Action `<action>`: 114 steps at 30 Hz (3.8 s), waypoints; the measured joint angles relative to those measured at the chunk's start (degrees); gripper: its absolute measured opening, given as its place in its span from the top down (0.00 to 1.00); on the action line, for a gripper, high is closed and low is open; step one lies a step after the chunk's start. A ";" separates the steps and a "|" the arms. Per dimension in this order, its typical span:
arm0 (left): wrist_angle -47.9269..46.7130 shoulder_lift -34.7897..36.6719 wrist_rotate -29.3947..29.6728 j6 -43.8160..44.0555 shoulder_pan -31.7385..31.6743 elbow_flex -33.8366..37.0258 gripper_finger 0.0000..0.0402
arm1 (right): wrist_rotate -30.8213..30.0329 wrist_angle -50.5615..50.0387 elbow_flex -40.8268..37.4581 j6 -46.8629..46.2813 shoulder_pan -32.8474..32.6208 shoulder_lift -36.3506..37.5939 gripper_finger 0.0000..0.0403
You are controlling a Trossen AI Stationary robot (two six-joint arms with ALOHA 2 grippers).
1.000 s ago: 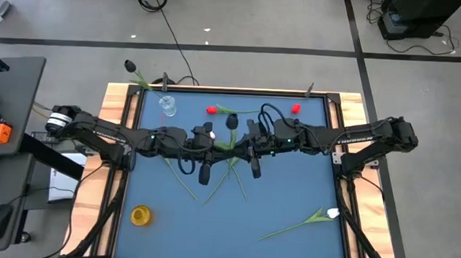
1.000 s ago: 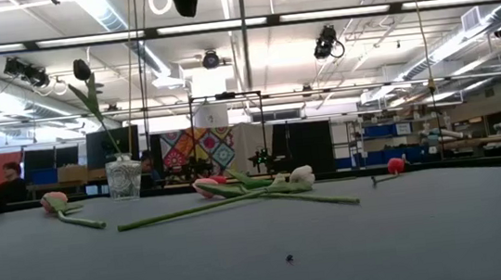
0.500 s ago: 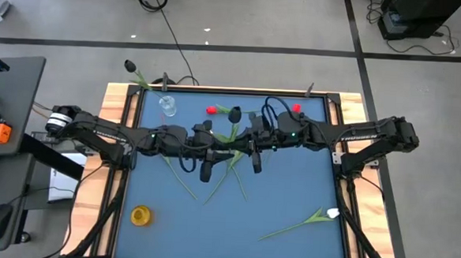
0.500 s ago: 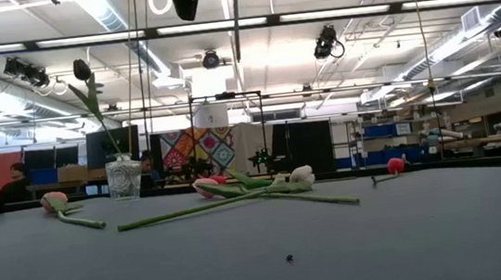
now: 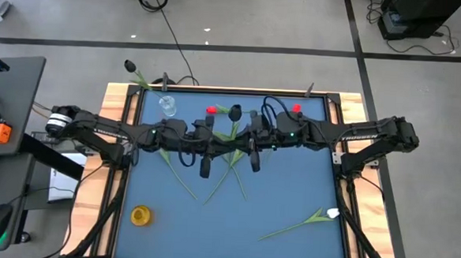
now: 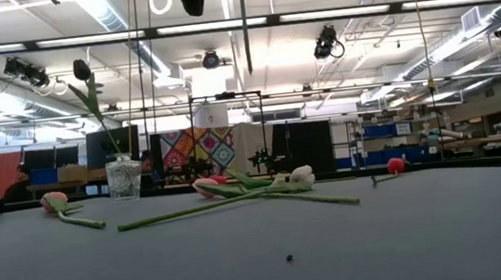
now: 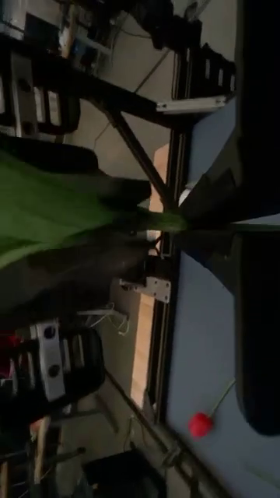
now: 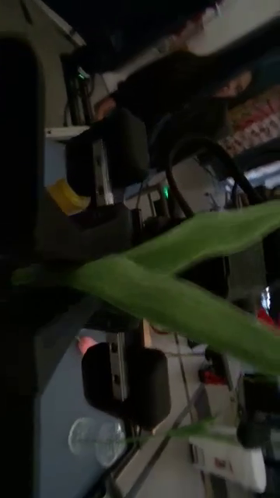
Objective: Sort flowers into vase by color
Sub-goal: Put the black tulip into the transparent vase, then put the right red tulip into the yellow vase
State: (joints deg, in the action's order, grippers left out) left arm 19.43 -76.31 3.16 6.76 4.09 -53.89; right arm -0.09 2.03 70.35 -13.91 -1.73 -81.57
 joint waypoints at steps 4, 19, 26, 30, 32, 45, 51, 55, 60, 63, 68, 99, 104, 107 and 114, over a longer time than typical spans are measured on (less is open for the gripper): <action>-6.38 5.12 3.53 -5.08 -1.72 0.11 0.98 | -4.59 -0.57 0.00 -4.13 0.05 1.90 0.62; -26.08 27.63 -11.81 -14.89 -33.92 1.45 0.99 | -22.08 -3.16 0.02 -8.66 0.40 7.62 0.50; -14.34 32.25 -20.38 -12.21 -47.98 15.62 0.99 | -23.80 -3.00 0.02 -11.66 0.80 2.95 0.50; -8.83 33.98 -24.08 -7.62 -55.23 21.69 0.99 | -24.19 -2.93 0.00 -12.71 0.71 0.89 0.50; -8.39 34.89 -25.14 -7.72 -57.54 23.38 0.99 | -23.90 -2.89 -0.02 -12.63 1.04 0.27 0.50; -6.33 34.77 -23.84 -10.92 -65.92 25.42 0.99 | -8.80 -2.46 -0.04 -8.17 14.03 0.08 0.50; -10.74 34.68 -21.42 -10.62 -66.65 25.42 0.99 | -2.90 -2.55 -0.04 -6.96 17.84 0.08 0.50; -11.17 34.68 -19.26 -10.67 -66.69 25.42 0.99 | -1.77 -2.56 -0.04 -5.64 18.89 0.08 0.50; -11.16 33.76 -17.55 -10.84 -66.68 25.42 0.99 | 0.35 -2.63 -0.04 -5.38 20.55 0.08 0.50; -11.10 32.75 -17.52 -10.84 -66.65 25.42 0.99 | 1.40 -2.70 -0.04 -4.96 21.35 0.08 0.50; -11.03 31.69 -17.29 -10.37 -66.65 25.42 0.98 | 2.93 -2.70 -0.04 -4.97 22.25 0.08 0.50; -46.53 34.72 -14.82 -12.91 -62.29 11.22 0.52 | -1.83 -15.31 -0.07 -21.01 22.70 -1.47 0.48; -57.56 34.69 -13.59 -14.25 -60.20 3.19 0.52 | -0.79 -16.18 -0.07 -28.94 20.71 -6.04 0.50; -65.60 34.76 -12.48 -17.05 -58.96 -1.40 0.52 | 0.13 -15.35 -0.07 -32.79 18.46 -9.33 0.50; -81.14 35.29 -11.74 -19.57 -55.73 -6.69 0.52 | 0.06 -7.74 -0.07 -40.96 12.09 -16.21 0.51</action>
State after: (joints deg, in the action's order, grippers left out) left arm -61.71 -41.02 -8.58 -12.80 -51.64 -60.58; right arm -0.04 -5.70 70.28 -54.87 10.36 -97.78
